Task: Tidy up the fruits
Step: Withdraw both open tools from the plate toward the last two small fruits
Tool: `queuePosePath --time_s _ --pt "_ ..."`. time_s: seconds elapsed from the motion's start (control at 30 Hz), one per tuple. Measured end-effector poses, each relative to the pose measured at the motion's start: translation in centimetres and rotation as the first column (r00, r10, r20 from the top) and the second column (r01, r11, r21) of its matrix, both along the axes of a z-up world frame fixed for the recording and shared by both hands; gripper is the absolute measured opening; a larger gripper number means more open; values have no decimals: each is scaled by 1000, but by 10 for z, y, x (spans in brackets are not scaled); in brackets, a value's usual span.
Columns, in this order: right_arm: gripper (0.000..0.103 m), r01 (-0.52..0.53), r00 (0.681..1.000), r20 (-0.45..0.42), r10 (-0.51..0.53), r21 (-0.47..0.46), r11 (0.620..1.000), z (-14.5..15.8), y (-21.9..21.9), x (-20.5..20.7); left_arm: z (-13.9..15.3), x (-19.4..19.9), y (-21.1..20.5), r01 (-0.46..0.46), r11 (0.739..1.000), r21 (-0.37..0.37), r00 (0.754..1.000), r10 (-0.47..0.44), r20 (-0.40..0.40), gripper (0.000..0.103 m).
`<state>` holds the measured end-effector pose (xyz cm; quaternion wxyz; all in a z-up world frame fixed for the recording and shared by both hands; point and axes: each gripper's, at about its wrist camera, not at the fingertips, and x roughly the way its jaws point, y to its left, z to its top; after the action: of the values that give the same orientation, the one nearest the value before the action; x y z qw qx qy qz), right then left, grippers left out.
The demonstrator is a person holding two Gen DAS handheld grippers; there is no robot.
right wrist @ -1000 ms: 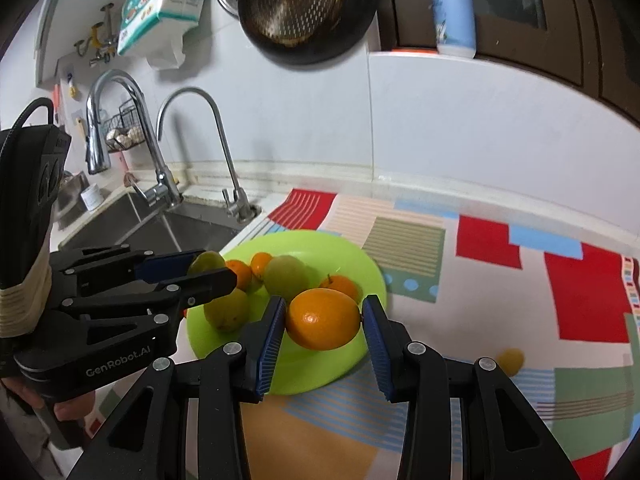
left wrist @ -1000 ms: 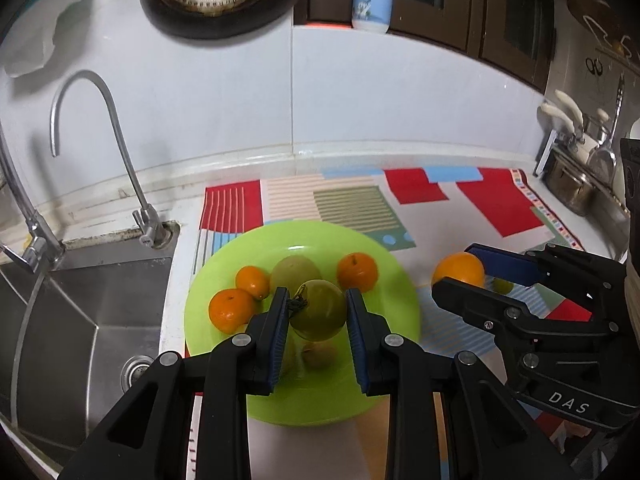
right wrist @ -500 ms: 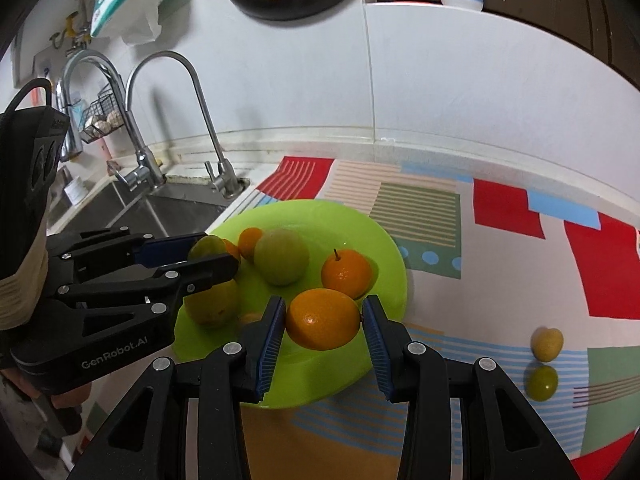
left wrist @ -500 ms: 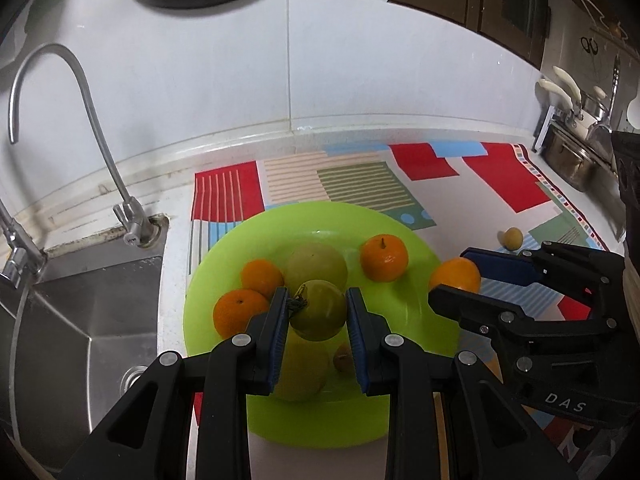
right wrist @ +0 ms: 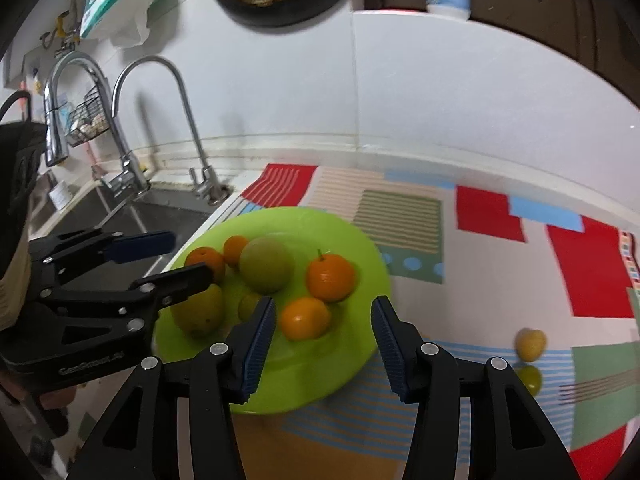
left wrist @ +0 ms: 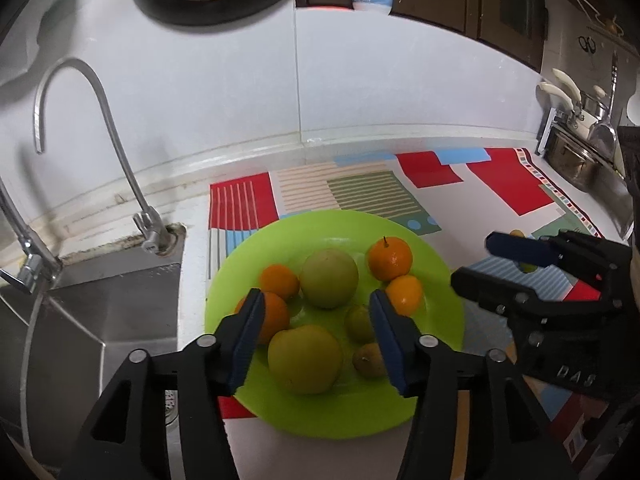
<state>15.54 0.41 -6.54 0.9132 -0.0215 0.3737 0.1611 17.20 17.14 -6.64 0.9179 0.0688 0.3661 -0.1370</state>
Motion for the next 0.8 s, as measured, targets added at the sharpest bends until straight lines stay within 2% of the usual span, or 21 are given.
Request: queuePosePath --time_s 0.07,0.23,0.53,0.8 --pt "60 30 999 17 -30 -5 1000 6 -6 -6 4 -7 -1 -6 1000 5 1000 6 18 60" --pt "68 86 995 55 -86 3 996 18 -20 -21 14 -25 -4 -19 1000 -7 999 20 43 68" --pt "69 152 977 151 -148 -13 988 44 -43 -58 35 -55 -21 5 1000 0 992 -5 126 77" --pt "69 192 965 185 -188 -4 981 56 -67 -78 47 -72 -45 26 1000 -7 985 -24 172 78"
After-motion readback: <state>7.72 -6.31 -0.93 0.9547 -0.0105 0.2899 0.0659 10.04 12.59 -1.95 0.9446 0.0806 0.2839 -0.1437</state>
